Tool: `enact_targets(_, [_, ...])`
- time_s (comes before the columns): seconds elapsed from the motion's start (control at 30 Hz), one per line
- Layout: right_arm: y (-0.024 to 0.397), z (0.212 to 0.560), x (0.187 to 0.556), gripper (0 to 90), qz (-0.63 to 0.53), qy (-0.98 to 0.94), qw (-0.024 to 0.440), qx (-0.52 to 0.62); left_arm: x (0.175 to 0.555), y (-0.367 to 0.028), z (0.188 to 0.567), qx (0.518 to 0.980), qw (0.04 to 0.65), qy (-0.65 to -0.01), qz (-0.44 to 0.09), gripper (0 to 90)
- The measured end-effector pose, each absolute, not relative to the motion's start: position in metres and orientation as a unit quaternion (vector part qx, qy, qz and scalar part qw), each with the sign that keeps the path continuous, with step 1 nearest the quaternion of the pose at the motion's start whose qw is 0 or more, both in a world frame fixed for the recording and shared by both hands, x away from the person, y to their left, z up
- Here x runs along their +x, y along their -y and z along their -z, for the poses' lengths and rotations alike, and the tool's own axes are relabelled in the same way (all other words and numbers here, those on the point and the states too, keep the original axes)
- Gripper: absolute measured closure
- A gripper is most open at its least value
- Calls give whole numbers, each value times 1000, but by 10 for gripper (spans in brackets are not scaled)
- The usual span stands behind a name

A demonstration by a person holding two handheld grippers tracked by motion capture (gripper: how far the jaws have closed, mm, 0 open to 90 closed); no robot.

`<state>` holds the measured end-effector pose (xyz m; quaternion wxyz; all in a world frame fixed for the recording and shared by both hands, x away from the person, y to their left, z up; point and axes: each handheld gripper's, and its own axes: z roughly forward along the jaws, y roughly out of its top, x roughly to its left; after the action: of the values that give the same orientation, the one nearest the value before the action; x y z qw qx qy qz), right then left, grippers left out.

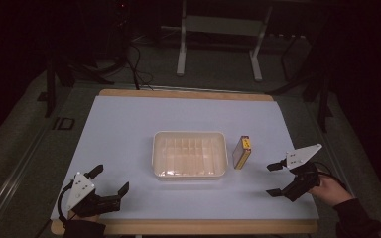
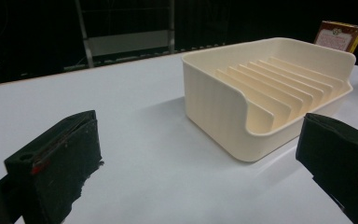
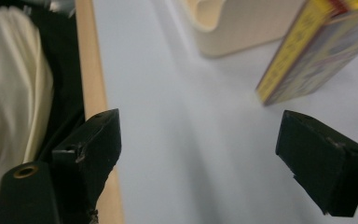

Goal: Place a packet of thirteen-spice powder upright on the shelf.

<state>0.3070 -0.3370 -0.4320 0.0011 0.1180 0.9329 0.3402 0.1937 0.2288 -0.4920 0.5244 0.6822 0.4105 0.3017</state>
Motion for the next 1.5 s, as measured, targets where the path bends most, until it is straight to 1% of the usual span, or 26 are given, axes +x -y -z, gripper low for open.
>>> enact_targets(0.27, [324, 427, 307, 142, -244, -965, -10, 94, 194, -229, 492, 683, 524, -411, -300, 1])
enact_targets(0.57, [317, 419, 309, 142, -191, -978, 0, 83, 194, -227, 492, 689, 527, -402, -292, 1])
enact_targets(0.63, [313, 418, 309, 142, -163, -983, -5, 86, 194, -227, 492, 690, 527, -401, -292, 1])
enact_targets(0.73, [309, 419, 309, 146, -128, -987, -27, 97, 194, -227, 492, 688, 534, -399, -289, 1])
enact_targets(0.9, [301, 420, 307, 146, -81, -993, -35, 84, 194, -226, 492, 690, 534, -396, -287, 1])
enact_targets(1.13, [291, 416, 308, 146, -44, -995, -50, 72, 194, -226, 492, 692, 535, -392, -285, 1])
enact_targets(1.37, [279, 412, 305, 146, -29, -997, -53, 55, 194, -226, 492, 694, 534, -390, -285, 1])
enact_targets(1.5, [272, 411, 302, 146, -28, -998, -48, 37, 194, -226, 492, 694, 535, -390, -283, 1])
